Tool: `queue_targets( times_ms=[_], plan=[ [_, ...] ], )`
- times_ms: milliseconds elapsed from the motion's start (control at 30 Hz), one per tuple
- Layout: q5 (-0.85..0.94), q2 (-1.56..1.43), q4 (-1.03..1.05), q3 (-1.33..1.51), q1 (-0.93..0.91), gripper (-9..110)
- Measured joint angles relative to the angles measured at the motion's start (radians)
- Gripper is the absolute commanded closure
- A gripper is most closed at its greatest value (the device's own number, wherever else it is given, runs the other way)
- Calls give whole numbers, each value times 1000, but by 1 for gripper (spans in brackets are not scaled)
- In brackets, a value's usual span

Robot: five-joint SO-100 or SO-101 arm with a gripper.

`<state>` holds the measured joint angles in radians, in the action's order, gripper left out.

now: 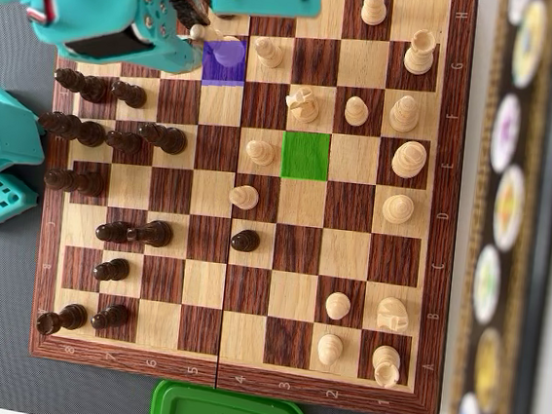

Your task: Play chess

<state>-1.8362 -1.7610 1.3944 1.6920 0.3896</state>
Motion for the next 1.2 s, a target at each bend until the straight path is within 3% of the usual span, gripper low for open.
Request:
queue_targets(
  times_ms=[1200],
  plan=[
    [41,74,0,-143,-120,95]
  ],
)
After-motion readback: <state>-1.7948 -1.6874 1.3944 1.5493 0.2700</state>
